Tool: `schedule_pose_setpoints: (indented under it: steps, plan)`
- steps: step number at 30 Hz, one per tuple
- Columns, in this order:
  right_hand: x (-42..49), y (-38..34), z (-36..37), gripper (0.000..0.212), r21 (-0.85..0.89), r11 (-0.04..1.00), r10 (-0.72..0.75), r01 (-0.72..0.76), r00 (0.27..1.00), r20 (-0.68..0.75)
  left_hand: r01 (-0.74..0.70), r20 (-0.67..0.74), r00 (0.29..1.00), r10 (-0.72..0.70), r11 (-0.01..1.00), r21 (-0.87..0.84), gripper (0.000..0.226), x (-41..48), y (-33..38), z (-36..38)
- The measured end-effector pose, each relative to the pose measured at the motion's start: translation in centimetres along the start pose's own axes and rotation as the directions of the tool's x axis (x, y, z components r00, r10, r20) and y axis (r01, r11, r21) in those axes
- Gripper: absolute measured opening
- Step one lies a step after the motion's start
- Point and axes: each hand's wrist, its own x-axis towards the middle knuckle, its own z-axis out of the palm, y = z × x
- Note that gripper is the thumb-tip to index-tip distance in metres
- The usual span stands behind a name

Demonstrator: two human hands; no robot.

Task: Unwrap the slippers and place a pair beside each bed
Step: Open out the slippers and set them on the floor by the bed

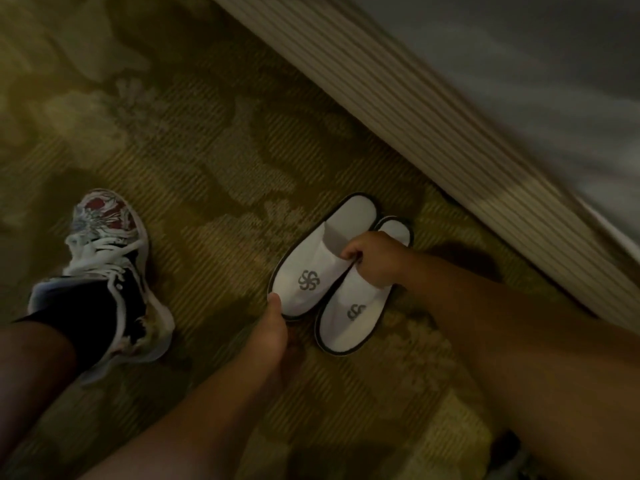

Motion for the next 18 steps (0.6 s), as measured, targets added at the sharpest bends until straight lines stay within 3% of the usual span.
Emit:
schedule_pose_setpoints:
  steps: [4,7,10,12,18]
  plan:
    - [1.5,-1.2,-3.7,0.041,0.026,0.992,0.120,-0.121,0.992,0.044,-0.057,-0.017,0.998,0.056,0.993,-0.101,0.071,0.6,0.9,-0.6]
    - [2.6,-2.5,-8.5,0.038,0.261,0.910,0.318,-0.322,0.946,0.059,-0.061,-0.023,0.998,0.058,0.979,-0.195,0.068,0.5,1.8,-0.3]
    - [3.6,-3.0,-12.2,0.085,0.400,0.841,0.353,-0.363,0.930,0.103,-0.038,0.018,0.999,0.043,0.971,-0.235,0.068,0.7,2.1,-0.1]
    - [4.1,-3.5,-13.0,0.100,0.381,0.828,0.393,-0.412,0.910,0.132,0.005,0.086,0.996,0.020,0.959,-0.283,0.075,0.8,2.2,-0.1]
    - [5.9,-3.4,-11.2,0.089,0.350,0.829,0.425,-0.436,0.898,0.110,0.024,0.095,0.995,0.007,0.947,-0.320,0.083,0.7,2.2,0.2]
